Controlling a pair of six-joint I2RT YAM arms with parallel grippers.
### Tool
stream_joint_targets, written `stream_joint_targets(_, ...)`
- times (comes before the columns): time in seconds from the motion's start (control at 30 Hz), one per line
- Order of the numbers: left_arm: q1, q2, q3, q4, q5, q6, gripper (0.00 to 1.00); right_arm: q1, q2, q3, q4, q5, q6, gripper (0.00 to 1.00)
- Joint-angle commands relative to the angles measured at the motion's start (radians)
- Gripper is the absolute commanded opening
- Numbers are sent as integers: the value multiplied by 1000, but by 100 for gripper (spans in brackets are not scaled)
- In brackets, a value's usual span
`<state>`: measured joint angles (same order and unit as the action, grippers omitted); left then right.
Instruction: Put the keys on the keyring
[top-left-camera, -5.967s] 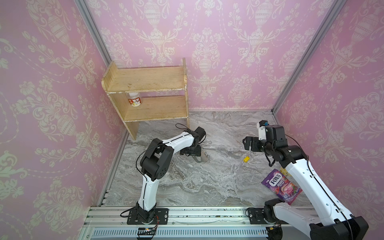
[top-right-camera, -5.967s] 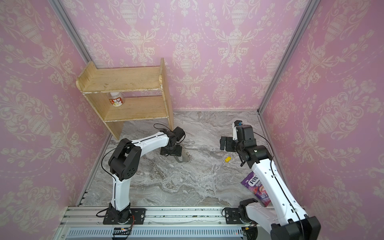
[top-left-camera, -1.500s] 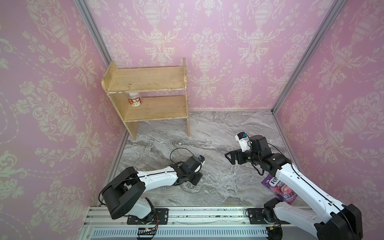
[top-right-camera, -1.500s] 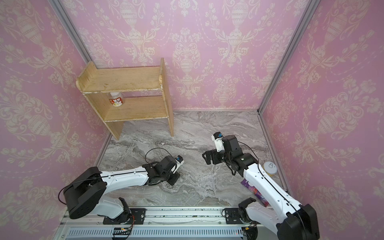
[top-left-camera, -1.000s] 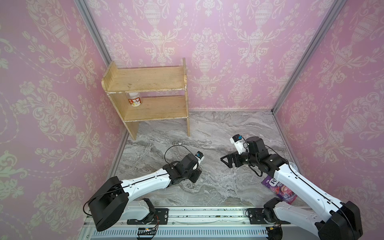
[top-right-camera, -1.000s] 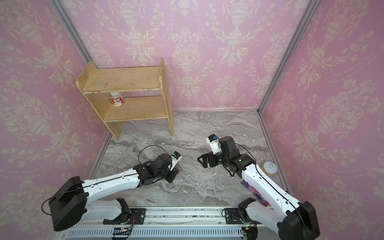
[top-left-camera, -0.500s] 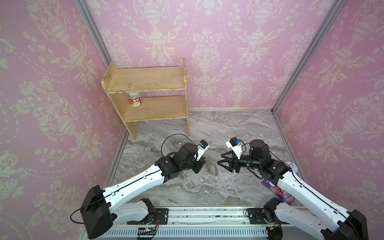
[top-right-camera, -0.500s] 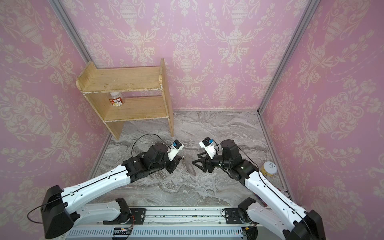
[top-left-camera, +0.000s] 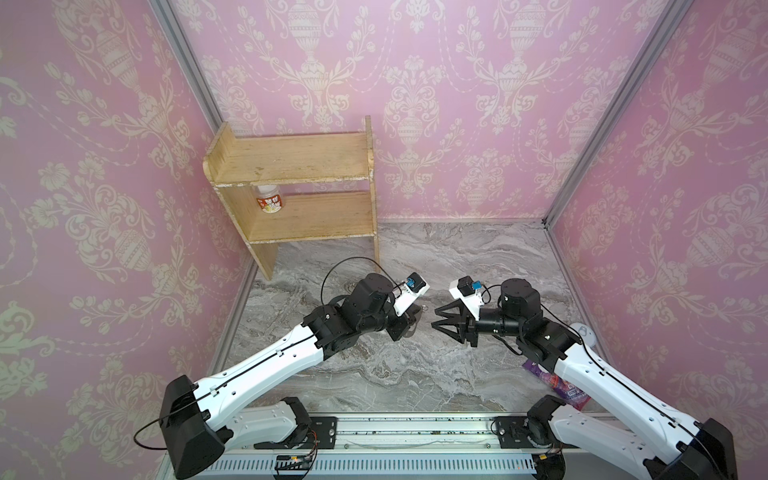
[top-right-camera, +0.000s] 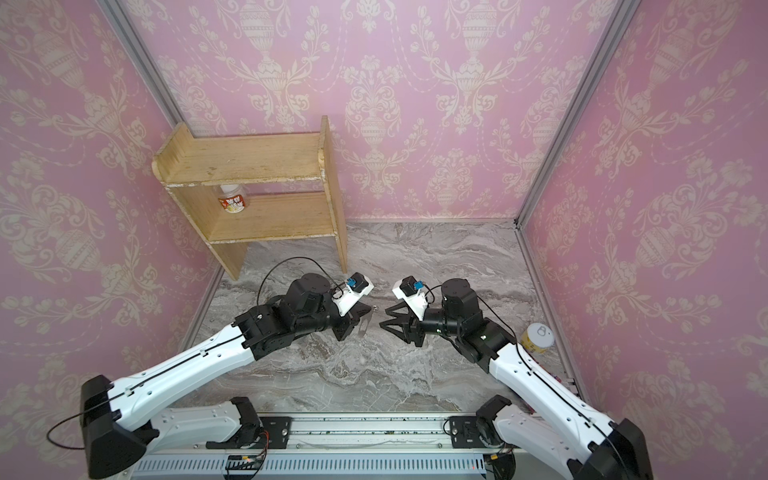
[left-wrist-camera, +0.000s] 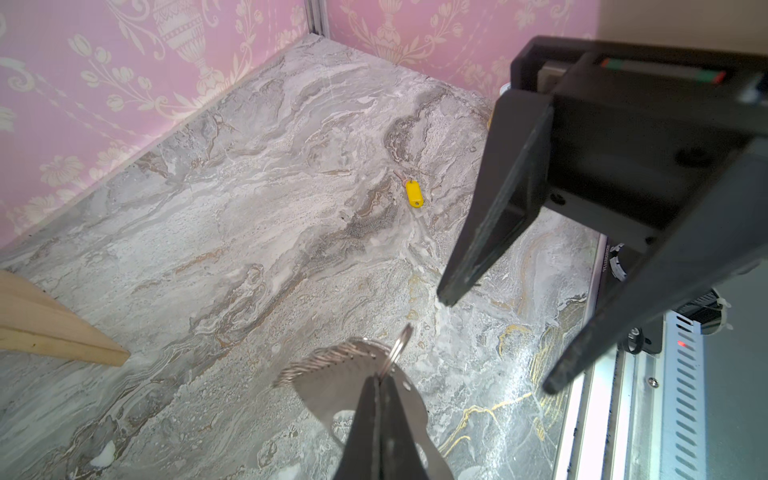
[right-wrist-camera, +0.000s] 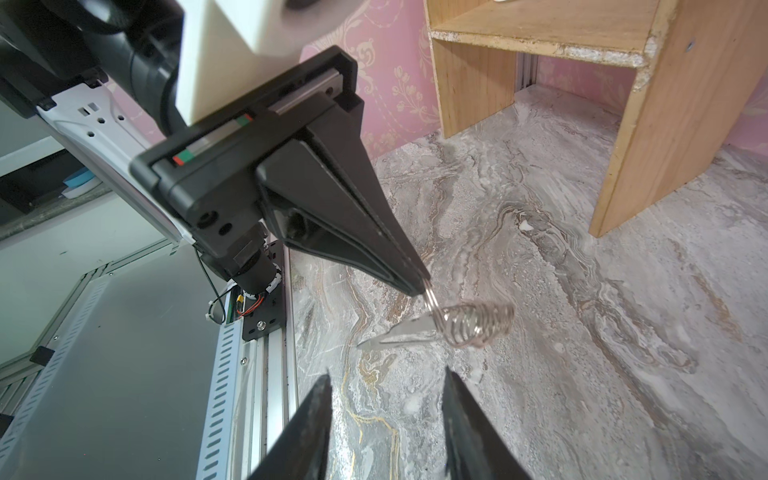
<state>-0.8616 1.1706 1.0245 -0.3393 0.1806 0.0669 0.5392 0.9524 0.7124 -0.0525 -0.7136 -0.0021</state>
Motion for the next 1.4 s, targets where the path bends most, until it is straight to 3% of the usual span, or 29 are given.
stream_joint_targets(0.0, -7, -28, 33, 6, 57, 47, 0, 8, -2, 47, 35, -23, -16, 41)
stream_joint_targets(0.5, -12, -65, 46, 0, 126, 42, 0, 55, -7, 100, -17, 28, -63, 30)
stream_joint_targets(1.0, -25, -86, 50, -13, 111, 49, 0, 79, -33, 119, -85, 115, -95, 15)
stream_joint_targets(1.37, -39, -89, 52, -18, 103, 56, 0, 80, -34, 136, -88, 67, -91, 1)
